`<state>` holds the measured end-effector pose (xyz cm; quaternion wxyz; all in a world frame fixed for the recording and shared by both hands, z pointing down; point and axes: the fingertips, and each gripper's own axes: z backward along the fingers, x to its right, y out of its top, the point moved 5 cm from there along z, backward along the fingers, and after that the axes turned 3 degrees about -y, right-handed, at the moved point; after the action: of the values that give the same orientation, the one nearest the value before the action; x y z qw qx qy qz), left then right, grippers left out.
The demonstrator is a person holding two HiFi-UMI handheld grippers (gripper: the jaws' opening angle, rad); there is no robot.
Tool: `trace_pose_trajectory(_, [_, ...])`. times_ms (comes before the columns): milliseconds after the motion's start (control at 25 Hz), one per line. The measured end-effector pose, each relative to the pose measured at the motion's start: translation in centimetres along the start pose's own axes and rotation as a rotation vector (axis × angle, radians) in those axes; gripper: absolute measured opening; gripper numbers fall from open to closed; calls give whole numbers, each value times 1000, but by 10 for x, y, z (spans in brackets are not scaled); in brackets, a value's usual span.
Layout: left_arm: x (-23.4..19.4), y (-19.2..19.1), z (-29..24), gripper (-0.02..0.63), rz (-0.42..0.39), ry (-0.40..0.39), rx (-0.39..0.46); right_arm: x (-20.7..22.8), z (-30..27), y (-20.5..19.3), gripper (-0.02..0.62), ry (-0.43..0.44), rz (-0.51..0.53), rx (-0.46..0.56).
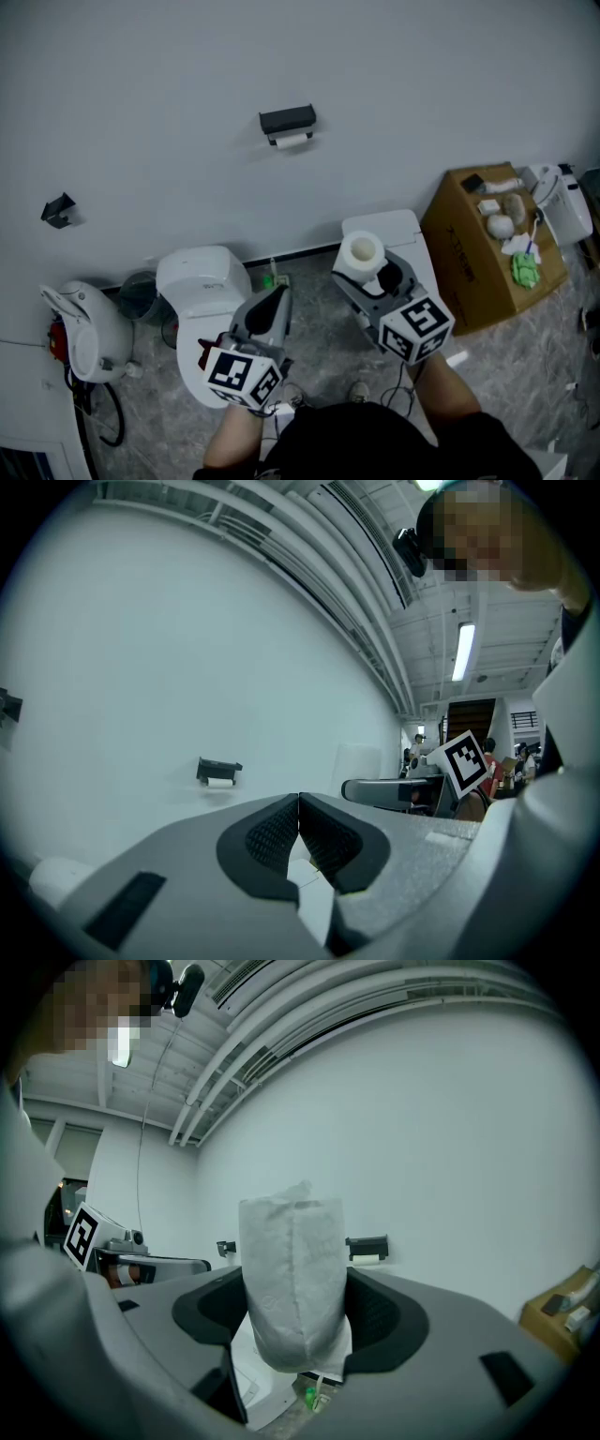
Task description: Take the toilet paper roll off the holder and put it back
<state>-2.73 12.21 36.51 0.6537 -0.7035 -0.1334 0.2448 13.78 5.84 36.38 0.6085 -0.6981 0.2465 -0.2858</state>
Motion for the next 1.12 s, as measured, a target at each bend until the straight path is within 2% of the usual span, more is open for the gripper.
trace_pose_trajectory(360, [-35, 7, 18, 5, 8, -33, 3, -28, -24, 4, 307, -21, -29, 13])
trace_pose_trajectory(840, [-115, 10, 55, 5, 24, -86, 1, -86, -80, -2, 307, -82, -37, 10])
trace_pose_trajectory(1120, [-142, -1, 46, 5, 49, -88, -21, -83, -109, -8, 307, -81, -43, -14])
